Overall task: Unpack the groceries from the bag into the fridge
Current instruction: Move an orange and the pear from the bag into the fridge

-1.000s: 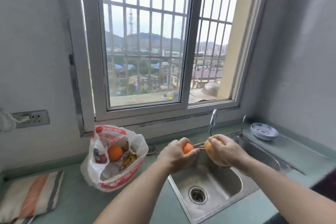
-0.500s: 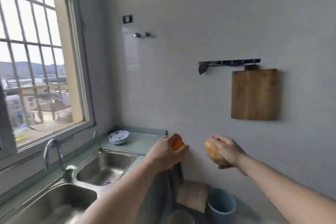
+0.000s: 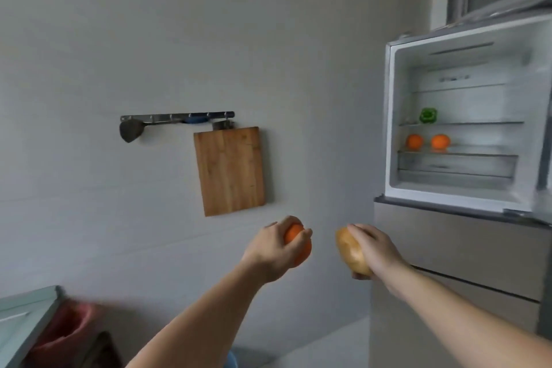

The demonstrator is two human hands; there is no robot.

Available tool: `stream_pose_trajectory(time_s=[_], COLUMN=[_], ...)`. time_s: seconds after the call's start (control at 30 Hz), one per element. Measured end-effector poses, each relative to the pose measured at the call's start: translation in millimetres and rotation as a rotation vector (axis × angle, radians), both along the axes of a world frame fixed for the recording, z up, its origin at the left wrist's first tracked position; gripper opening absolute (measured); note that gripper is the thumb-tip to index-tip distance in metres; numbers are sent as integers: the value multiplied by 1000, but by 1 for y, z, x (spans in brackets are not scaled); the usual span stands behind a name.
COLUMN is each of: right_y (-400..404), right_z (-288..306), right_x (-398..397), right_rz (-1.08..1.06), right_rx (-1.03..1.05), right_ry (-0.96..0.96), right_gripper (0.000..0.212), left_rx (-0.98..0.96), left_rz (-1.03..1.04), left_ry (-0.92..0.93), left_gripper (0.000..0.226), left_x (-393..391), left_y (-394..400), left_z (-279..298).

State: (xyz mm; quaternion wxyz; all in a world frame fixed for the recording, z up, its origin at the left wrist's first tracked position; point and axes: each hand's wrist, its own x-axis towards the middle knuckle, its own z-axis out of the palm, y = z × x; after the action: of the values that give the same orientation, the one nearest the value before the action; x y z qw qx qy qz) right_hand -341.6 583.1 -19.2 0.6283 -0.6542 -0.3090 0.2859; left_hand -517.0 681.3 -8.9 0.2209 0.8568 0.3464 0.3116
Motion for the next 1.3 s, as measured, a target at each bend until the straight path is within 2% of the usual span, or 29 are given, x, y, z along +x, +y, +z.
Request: stream_pose_trajectory(time_s=[0.27,0.6,0.77,0.87,1.03,1.17,1.3], right_y=[39,36,55,68,98,114,132], right_z=[17,29,24,22,27,22,17], right_x=[80,186,249,299,380,431,474], right_rz=[-305,-577,-624,-644,-624,-594,-604], right_rx=[7,-14,2,16,55,63,21], right_ry=[-83,-92,-60,-57,-24,-6,-6], right_gripper=[12,15,11,11,11,12,11], left_rx=[-12,-66,-35,-8,12,27,21], left_rz=[-268,-566,-584,-593,-551,-546,-564], left_ry=[-53,-126,-77,-59,-45,-34,-7], left_gripper=[26,26,17,25,25,37,29], left_x=[139,281,347,392,467,521,567], left_y=[97,116,140,153,179,194,212], left_z=[1,2,0,6,22,20,14])
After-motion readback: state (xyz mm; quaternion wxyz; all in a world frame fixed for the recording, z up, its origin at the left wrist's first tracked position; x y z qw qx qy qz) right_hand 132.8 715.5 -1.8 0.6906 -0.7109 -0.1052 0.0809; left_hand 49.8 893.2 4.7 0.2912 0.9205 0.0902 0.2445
